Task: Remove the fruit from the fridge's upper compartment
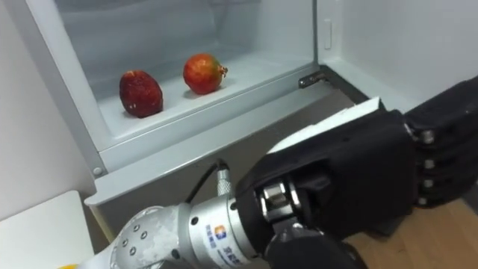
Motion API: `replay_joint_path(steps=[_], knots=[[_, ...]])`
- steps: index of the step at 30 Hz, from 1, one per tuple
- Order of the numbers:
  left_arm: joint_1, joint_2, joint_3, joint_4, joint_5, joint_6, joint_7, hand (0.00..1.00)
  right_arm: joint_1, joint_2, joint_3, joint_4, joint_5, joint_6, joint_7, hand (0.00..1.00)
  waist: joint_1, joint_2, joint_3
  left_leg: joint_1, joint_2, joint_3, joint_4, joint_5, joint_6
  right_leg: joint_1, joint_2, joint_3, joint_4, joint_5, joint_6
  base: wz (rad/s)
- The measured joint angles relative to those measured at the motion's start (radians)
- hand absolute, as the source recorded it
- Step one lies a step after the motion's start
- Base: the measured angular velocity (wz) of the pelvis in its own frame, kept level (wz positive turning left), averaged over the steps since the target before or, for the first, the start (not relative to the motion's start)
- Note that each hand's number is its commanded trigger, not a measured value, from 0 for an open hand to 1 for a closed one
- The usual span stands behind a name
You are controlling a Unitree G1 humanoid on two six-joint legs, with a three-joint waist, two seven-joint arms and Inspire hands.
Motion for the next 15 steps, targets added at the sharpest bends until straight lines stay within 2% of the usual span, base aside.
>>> replay_joint_path(steps=[3,7,9,10,12,13,14,15], knots=[[0.0,0.024,-0.001,0.001,0.0,0.0,0.003,0.0,-0.004,-0.002,0.001,0.0,0.002,0.001,-0.001,0.0,0.008,-0.001,0.0008,0.002,0.001,-0.001,-0.001,0.0,0.0,0.001,0.001,-0.001,0.002,0.001,-0.001,0.0],[0.012,0.089,0.0,0.0,0.023,0.002,0.007,0.0,-0.008,-0.001,0.003,-0.007,-0.001,-0.001,0.0,0.0,0.038,-0.006,0.0046,0.003,0.004,-0.003,-0.003,0.0,0.0,0.004,0.002,-0.008,0.002,0.004,-0.004,0.02],[0.019,0.123,0.012,0.0,0.046,0.003,0.007,0.0,-0.013,-0.001,0.0,-0.007,-0.005,-0.003,0.0,0.0,0.067,-0.009,0.007,-0.001,0.005,-0.008,-0.004,0.0,-0.001,0.002,0.004,-0.01,0.001,0.005,-0.006,0.06],[0.024,0.145,0.03,0.0,0.059,0.005,0.007,0.0,-0.019,-0.001,0.0,-0.003,-0.004,-0.003,0.0,0.0,0.08,-0.012,0.0091,-0.004,0.005,-0.021,-0.004,0.0,-0.001,0.002,0.003,-0.019,0.0,0.005,-0.006,0.19],[0.057,0.167,0.082,-0.018,0.073,0.006,0.007,0.0,-0.024,0.0,-0.001,-0.006,-0.01,-0.006,0.001,0.0,0.11,-0.018,0.0133,-0.005,0.005,-0.032,-0.003,0.001,-0.001,0.001,0.002,-0.031,0.003,0.006,-0.007,0.18],[0.089,0.192,0.127,-0.051,0.111,0.007,0.007,0.0,-0.027,0.003,-0.001,-0.005,-0.028,-0.009,0.003,0.0,0.134,-0.023,0.0145,-0.009,0.006,-0.038,0.001,0.002,-0.003,0.002,0.003,-0.034,0.002,0.007,-0.008,0.18],[0.118,0.227,0.168,-0.091,0.141,0.007,0.009,0.0,-0.03,0.006,-0.003,-0.006,-0.042,-0.013,0.003,0.0,0.146,-0.028,0.0136,-0.016,0.006,-0.055,0.003,0.003,-0.003,0.001,0.002,-0.047,-0.002,0.008,-0.01,0.29],[0.137,0.25,0.19,-0.117,0.154,0.007,0.01,0.0,-0.032,0.008,-0.004,-0.006,-0.044,-0.015,0.003,0.0,0.149,-0.032,0.015,-0.018,0.005,-0.064,0.003,0.004,-0.005,0.003,0.0,-0.06,-0.002,0.007,-0.011,0.42]])
